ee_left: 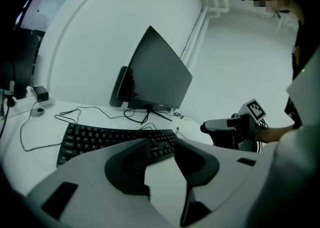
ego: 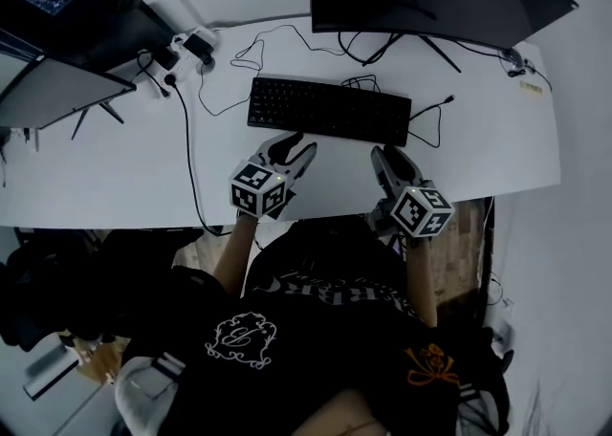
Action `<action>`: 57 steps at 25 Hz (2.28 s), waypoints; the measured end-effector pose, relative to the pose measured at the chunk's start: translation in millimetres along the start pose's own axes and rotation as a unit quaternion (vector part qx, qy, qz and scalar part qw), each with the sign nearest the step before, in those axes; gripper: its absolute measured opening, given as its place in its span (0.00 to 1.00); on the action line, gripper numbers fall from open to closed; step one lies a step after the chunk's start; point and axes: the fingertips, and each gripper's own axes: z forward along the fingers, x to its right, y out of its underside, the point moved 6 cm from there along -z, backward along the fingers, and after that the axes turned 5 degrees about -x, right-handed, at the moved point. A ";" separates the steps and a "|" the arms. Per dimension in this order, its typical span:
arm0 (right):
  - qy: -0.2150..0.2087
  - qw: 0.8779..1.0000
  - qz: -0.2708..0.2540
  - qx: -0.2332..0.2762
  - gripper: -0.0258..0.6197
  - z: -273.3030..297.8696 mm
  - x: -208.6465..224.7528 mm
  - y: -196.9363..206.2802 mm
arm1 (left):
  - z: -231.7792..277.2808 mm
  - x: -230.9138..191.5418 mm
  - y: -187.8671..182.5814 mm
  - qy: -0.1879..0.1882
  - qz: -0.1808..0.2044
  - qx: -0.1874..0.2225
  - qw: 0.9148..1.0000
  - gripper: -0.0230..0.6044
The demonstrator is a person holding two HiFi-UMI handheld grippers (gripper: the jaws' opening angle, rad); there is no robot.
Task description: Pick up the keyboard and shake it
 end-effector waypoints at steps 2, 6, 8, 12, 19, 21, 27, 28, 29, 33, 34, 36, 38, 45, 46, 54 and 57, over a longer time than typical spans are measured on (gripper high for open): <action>0.002 1.000 -0.001 -0.005 0.26 -8.1 -5.2 9.1 | 4.4 13.9 11.1 0.018 -0.005 -0.007 1.000 0.27; 0.012 1.000 -0.004 -0.010 0.24 -23.3 -6.9 18.5 | 14.6 37.1 25.4 0.051 -0.013 -0.022 0.998 0.24; 0.018 1.000 -0.009 -0.010 0.23 -32.1 -5.2 20.0 | 20.3 46.9 26.3 0.061 -0.006 -0.027 0.998 0.22; 0.025 1.000 -0.018 -0.002 0.20 -55.7 0.0 22.7 | 31.5 68.5 19.0 0.073 0.019 -0.026 0.997 0.19; 0.008 1.000 -0.024 0.016 0.16 -110.5 -0.2 36.7 | 30.3 132.0 9.7 0.074 0.052 0.004 0.996 0.16; -0.002 0.999 -0.037 0.020 0.15 -128.3 -3.0 42.7 | 27.7 155.7 17.2 0.073 0.050 0.012 0.996 0.15; -0.030 0.998 -0.054 0.032 0.08 -180.3 -14.9 70.6 | 0.6 220.6 52.3 0.065 0.053 0.008 0.996 0.12; -0.034 0.997 -0.057 0.033 0.08 -189.5 -16.8 76.0 | -5.1 230.1 58.1 0.063 0.055 0.007 0.996 0.11; -0.037 0.997 -0.059 0.034 0.07 -198.7 -19.1 81.5 | -11.2 239.2 63.4 0.061 0.057 0.008 0.996 0.11; -0.052 0.995 -0.069 0.040 0.06 -231.4 -33.4 101.2 | -38.1 270.9 80.3 0.055 0.060 0.020 0.996 0.11; -0.056 0.995 -0.072 0.042 0.06 -238.5 -37.4 105.7 | -44.4 277.8 84.3 0.054 0.060 0.024 0.996 0.11; -0.061 0.994 -0.077 0.048 0.06 -252.0 -44.8 114.1 | -56.1 291.1 92.5 0.051 0.061 0.030 0.996 0.11; -0.065 0.993 -0.084 0.055 0.06 -264.7 -51.2 121.4 | -66.1 303.8 100.7 0.051 0.062 0.034 0.996 0.11; -0.073 0.990 -0.098 0.069 0.06 -299.4 -71.6 143.7 | -98.4 336.0 120.9 0.056 0.065 0.049 0.995 0.11; -0.073 0.990 -0.104 0.067 0.06 -303.2 -74.0 147.1 | -102.2 339.4 123.3 0.056 0.065 0.051 0.995 0.11; -0.068 0.985 -0.147 0.060 0.06 -322.8 -88.2 165.0 | -121.6 362.1 139.7 0.061 0.059 0.063 0.994 0.11; -0.071 0.984 -0.150 0.065 0.06 -326.4 -92.2 165.2 | -126.9 366.0 139.0 0.064 0.064 0.069 0.994 0.11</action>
